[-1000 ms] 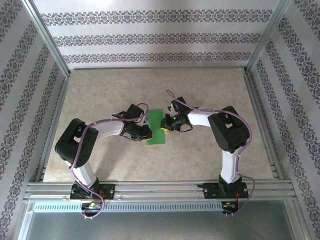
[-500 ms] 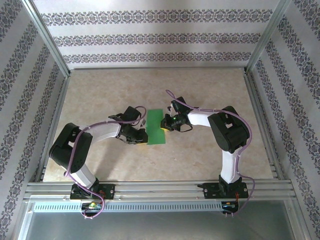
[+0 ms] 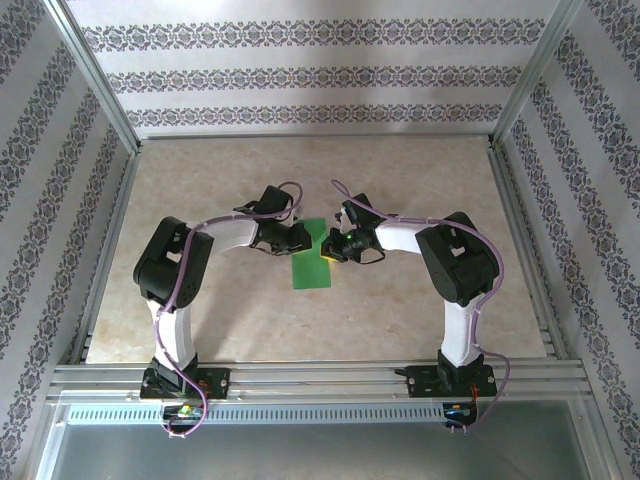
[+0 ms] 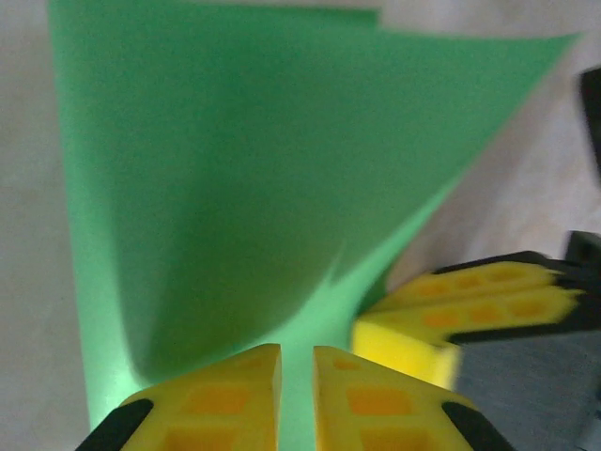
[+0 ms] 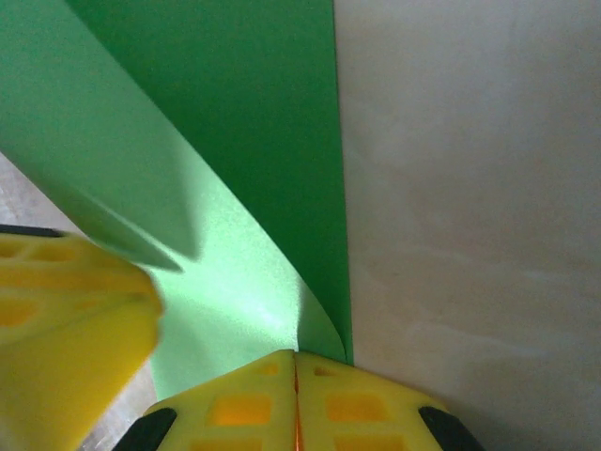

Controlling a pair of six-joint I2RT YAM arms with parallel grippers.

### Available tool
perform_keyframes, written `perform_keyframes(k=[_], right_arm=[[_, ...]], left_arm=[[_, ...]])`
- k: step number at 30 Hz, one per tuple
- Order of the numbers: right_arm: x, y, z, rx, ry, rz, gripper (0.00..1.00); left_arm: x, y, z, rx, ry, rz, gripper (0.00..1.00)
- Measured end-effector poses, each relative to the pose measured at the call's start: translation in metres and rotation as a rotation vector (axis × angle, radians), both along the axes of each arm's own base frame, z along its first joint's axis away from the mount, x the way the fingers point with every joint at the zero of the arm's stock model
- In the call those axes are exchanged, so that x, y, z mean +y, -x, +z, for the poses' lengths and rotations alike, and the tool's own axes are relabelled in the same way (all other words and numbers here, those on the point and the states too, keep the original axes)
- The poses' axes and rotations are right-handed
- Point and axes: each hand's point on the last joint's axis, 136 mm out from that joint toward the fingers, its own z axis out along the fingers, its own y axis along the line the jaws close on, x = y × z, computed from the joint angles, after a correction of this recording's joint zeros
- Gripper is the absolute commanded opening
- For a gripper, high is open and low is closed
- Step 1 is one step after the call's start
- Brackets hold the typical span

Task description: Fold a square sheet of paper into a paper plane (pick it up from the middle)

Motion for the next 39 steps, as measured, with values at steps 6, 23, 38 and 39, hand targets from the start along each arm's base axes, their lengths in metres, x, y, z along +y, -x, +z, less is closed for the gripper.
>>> perform_keyframes(k=[6,23,38,39], right_arm=[[0.000,0.000,0.000,0.001,0.002,0.001,0.09],[-0.004,0.000,-0.004,-0.021,0.028,0.015,0.09],[-0.003,0.000,-0.004,-0.021,0.027,0.015,0.09],[-0.004,0.000,-0.004,-0.020,0.028,0.015,0.09]], left_arm=[[0.014,-0.013,-0.009,0.015,0.023,0.043,0.17],[0.059,-0.047,0.000,0.003,0.052,0.146,0.17],[0.001,-0.039,0.007,-0.007,0.138,0.084,0.18],[0.004,-0.040,0.002,0.003,0.132,0.091,0.18]])
